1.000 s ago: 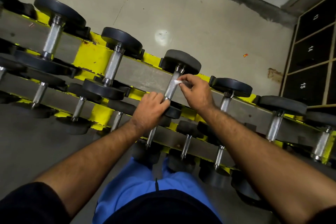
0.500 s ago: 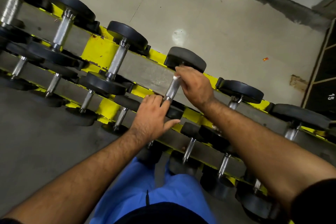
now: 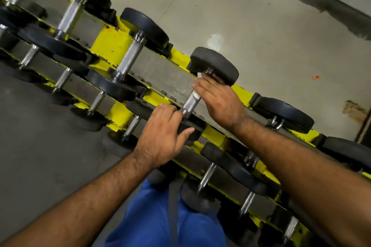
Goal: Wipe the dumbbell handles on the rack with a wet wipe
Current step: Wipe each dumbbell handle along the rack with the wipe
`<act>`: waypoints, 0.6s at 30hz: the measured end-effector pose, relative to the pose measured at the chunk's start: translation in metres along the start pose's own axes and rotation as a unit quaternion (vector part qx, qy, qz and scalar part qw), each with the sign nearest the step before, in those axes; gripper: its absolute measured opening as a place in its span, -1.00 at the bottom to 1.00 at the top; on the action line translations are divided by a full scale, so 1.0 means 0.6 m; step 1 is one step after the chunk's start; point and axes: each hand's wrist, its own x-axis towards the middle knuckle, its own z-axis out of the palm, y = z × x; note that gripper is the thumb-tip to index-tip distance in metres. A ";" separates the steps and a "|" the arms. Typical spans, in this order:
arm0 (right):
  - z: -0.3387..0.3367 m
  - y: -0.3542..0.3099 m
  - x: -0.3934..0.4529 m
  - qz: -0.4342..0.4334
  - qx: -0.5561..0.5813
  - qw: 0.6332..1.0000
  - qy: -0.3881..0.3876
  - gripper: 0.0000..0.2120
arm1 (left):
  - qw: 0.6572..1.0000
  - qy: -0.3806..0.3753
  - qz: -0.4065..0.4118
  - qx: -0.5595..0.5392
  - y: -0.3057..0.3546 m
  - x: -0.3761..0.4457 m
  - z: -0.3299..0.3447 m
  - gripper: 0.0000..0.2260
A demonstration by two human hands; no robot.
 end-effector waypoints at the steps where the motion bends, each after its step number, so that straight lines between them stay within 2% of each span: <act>1: 0.002 -0.001 0.000 -0.003 0.004 1.000 0.007 -0.64 | 1.000 0.006 -0.002 -0.002 0.000 -0.001 0.004 -0.61; 8: 0.013 -0.005 -0.003 -0.004 0.014 1.000 0.014 -0.58 | 0.999 0.047 -0.001 -0.003 -0.002 -0.006 0.024 -0.63; 13: 0.003 0.025 0.002 -0.085 -0.041 0.995 -0.014 -0.55 | 0.997 0.075 -0.004 -0.025 0.001 -0.003 0.033 -0.65; 16: 0.017 0.009 -0.007 -0.046 -0.044 0.998 0.011 -0.53 | 0.996 0.084 -0.007 -0.037 0.000 -0.004 0.036 -0.65; 18: 0.038 -0.011 -0.023 -0.058 -0.028 0.998 0.006 -0.55 | 0.994 0.095 -0.007 -0.048 -0.003 -0.005 0.040 -0.65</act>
